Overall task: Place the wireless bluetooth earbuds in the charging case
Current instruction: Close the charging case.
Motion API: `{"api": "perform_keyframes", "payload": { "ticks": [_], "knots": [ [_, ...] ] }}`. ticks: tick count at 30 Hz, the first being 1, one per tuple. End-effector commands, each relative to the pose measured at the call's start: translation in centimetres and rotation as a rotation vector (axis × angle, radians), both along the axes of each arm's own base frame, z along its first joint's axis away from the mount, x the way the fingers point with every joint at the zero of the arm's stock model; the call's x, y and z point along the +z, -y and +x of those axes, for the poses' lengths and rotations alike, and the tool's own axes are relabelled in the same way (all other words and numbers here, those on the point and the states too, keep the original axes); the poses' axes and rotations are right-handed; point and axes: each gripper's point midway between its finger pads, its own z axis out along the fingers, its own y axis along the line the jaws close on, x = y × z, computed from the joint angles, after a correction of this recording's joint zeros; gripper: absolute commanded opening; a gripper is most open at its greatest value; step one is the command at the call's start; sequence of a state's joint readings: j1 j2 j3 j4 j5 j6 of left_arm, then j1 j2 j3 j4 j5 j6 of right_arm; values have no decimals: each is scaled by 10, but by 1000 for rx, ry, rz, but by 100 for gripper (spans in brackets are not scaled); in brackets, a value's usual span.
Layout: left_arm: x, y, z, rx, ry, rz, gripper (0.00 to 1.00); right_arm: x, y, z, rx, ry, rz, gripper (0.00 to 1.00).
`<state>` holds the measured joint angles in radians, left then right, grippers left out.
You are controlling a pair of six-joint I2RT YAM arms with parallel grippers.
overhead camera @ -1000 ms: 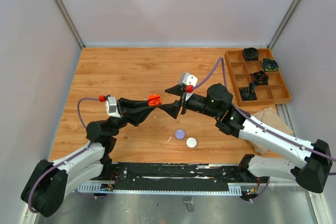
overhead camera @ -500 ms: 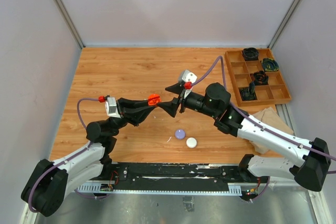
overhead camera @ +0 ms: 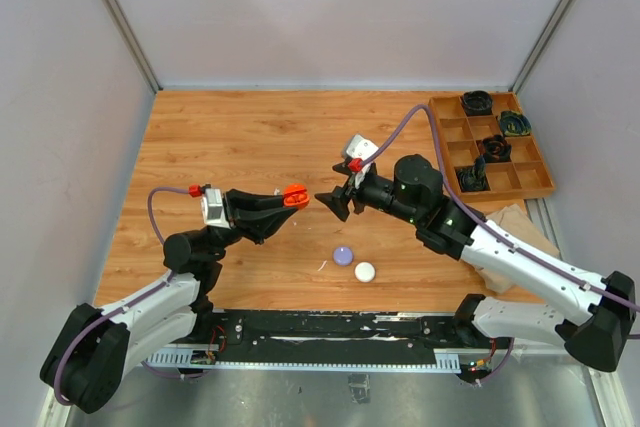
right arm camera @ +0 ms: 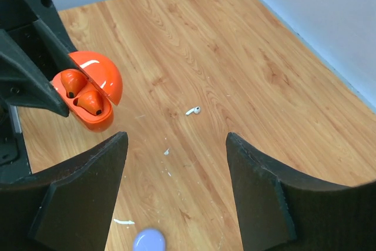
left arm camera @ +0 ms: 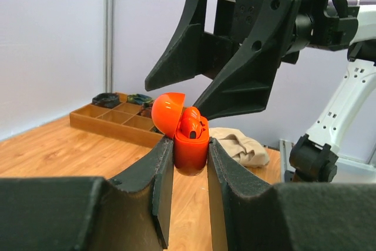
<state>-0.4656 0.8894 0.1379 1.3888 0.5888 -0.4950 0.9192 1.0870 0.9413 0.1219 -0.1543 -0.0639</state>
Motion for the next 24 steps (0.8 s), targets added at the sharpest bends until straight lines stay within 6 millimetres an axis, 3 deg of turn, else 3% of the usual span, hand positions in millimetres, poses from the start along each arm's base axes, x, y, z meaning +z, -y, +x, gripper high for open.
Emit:
{"api": "perform_keyframes", "payload": {
  "ticks": [1,10,24],
  "knots": [
    [1,-1,-6,-8,46,7,0,15,11,-2,50,32,-56,69],
    [-4,7,-12,-58,86,80,0,21,-3,-52,424,-18,-81,78],
    [-4,11,-9,-85,64,84,0,10,-32,-72,656,-156,-65,78]
  ]
}}
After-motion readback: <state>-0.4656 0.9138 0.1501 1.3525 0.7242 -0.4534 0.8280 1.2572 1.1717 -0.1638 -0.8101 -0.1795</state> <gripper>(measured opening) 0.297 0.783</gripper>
